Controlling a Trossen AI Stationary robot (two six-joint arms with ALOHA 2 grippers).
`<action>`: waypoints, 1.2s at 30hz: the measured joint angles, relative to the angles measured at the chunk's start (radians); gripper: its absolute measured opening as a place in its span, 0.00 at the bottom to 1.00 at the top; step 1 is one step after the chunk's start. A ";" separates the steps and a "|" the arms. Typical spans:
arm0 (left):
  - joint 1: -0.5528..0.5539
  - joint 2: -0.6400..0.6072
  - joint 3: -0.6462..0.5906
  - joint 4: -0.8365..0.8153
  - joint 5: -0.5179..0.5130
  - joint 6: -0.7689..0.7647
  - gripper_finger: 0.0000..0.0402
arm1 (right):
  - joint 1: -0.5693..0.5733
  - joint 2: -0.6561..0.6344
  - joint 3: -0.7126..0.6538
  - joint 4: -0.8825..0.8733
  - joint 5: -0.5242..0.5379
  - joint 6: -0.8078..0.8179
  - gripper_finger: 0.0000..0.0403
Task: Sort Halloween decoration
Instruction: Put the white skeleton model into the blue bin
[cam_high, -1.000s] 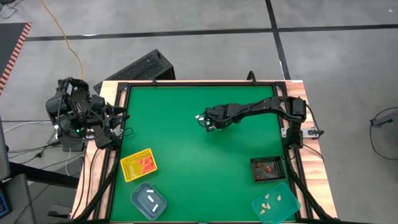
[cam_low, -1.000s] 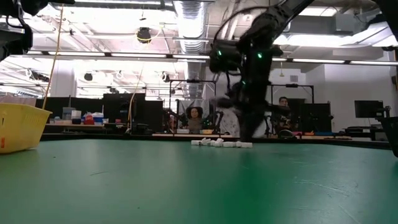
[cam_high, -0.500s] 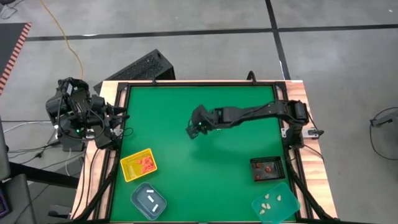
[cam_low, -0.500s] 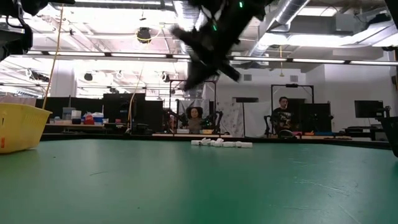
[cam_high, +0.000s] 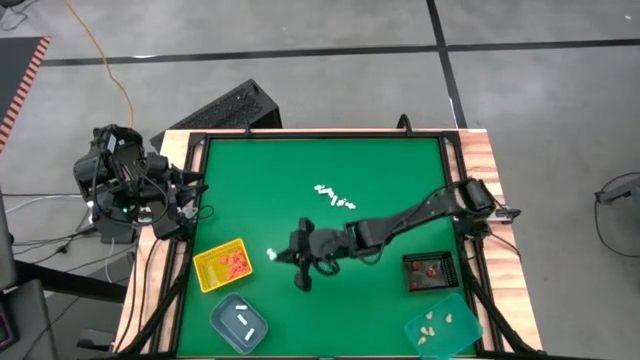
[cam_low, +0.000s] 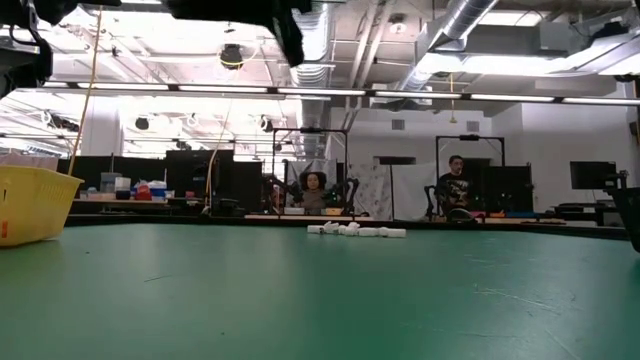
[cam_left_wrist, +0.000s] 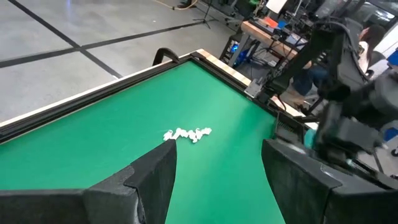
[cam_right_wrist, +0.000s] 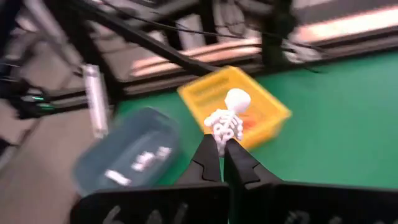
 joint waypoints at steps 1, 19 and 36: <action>0.000 0.000 0.000 0.000 0.000 0.000 0.56 | 0.010 0.010 0.005 0.012 -0.008 0.000 0.00; 0.000 0.000 0.000 0.001 0.002 -0.010 0.56 | 0.064 0.420 0.470 -0.051 -0.272 -0.053 0.00; 0.000 0.000 0.000 0.001 0.007 -0.011 0.56 | 0.084 0.490 0.562 -0.109 -0.330 -0.049 0.08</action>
